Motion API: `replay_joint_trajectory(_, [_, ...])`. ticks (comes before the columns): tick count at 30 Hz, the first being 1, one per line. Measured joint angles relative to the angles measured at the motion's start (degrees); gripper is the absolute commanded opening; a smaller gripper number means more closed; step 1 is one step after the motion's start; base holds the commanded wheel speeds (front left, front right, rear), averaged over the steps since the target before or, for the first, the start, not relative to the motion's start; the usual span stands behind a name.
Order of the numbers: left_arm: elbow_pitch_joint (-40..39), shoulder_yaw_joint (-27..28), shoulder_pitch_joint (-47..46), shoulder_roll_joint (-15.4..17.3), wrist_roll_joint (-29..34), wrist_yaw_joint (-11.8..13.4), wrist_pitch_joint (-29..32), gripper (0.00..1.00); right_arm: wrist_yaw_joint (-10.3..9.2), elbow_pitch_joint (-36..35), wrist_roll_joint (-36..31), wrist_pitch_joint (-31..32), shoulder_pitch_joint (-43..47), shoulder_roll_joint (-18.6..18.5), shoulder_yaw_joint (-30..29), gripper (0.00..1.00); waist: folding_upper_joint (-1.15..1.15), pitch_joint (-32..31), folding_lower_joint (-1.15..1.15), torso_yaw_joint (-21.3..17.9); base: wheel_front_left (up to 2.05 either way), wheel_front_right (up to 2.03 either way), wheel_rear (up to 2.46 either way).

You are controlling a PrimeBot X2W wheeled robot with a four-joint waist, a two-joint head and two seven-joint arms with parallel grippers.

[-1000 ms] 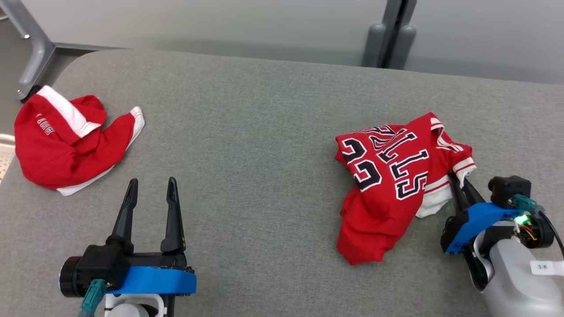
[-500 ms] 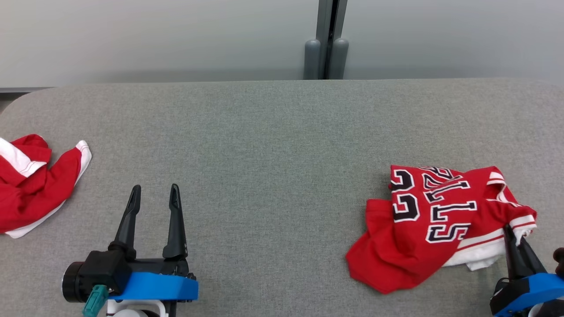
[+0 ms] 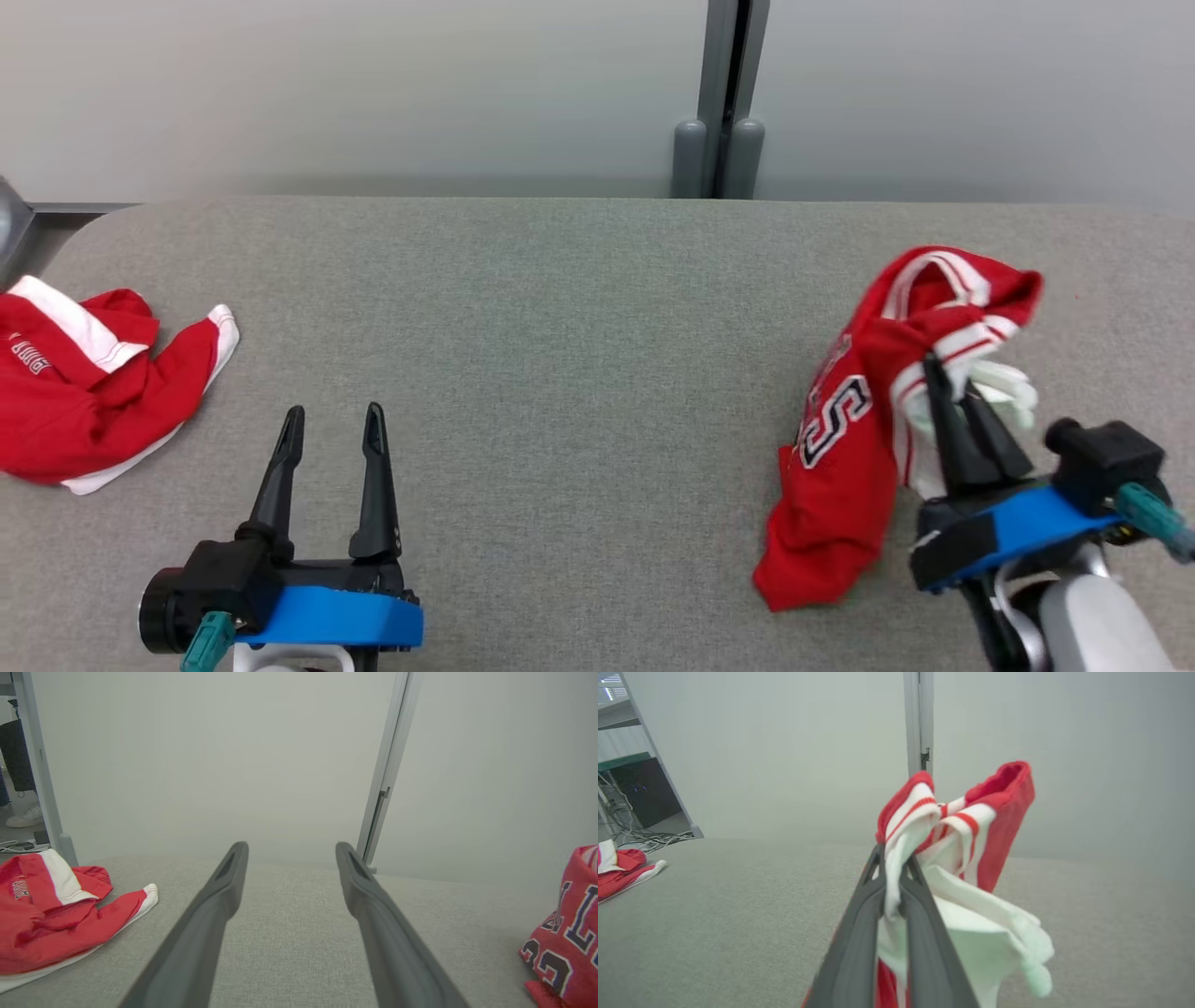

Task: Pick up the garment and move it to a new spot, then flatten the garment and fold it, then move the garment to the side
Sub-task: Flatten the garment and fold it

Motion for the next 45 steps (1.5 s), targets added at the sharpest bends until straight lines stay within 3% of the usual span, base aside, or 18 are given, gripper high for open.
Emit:
replay_joint_trajectory(6, [0.1,-0.7,0.4,0.0,-0.9,0.3,0.0,1.0,0.0,1.0,-1.4,2.0,-4.9,2.8,12.1,0.0,0.0,-0.5,0.0,2.8,0.0,0.0,0.0])
replay_joint_trajectory(12, [0.0,-1.2,0.3,0.0,-1.5,0.6,0.0,1.0,0.0,8.8,-1.0,1.5,-9.3,4.9,24.2,0.0,0.0,0.6,0.0,5.4,0.0,0.0,0.0])
replay_joint_trajectory(18, [0.2,-1.3,0.2,0.0,-1.9,0.9,0.0,1.0,0.01,14.5,5.7,-1.3,-12.7,5.4,40.1,0.0,0.0,1.7,0.01,6.9,0.0,0.0,0.0])
replay_joint_trajectory(19, [0.2,-1.2,0.2,0.0,-1.9,0.9,0.0,1.0,0.01,15.1,6.5,-1.7,-13.0,5.4,42.1,0.68,0.0,1.7,0.0,7.0,0.0,0.0,0.0])
replay_joint_trajectory(20, [0.3,-1.3,0.2,0.0,-1.9,1.0,0.0,1.0,0.01,15.7,7.3,-2.1,-13.2,5.4,43.7,1.0,0.0,1.7,0.01,7.0,0.0,0.0,0.0])
replay_joint_trajectory(22, [0.5,-1.1,0.2,0.0,-2.0,1.0,0.0,1.0,0.01,16.5,8.6,-3.4,-13.6,5.4,44.8,1.0,0.0,1.6,0.0,6.9,0.0,0.0,0.0])
replay_joint_trajectory(26, [0.5,-0.1,0.2,0.0,-2.0,1.1,0.0,1.0,0.01,17.9,9.1,-5.9,-14.3,5.4,43.4,1.0,0.0,1.2,0.0,5.8,0.0,0.0,0.0])
replay_joint_trajectory(32, [0.5,0.9,1.0,0.0,-1.7,0.9,0.0,1.0,0.01,17.6,4.7,-7.9,-13.6,5.4,33.4,1.0,0.0,0.4,0.0,2.8,0.0,0.0,0.0])
replay_joint_trajectory(40, [0.2,2.5,2.2,0.0,-0.7,0.4,0.0,1.0,0.0,8.5,-0.6,-8.3,-4.6,2.1,16.9,1.0,0.01,-0.5,0.0,-0.6,0.0,0.0,0.0])
replay_joint_trajectory(45, [0.0,2.9,2.9,0.0,-0.3,0.3,0.0,1.0,0.0,2.2,-2.4,-8.3,3.2,2.0,8.1,1.0,0.01,-0.9,0.0,-1.5,0.0,0.0,0.0])
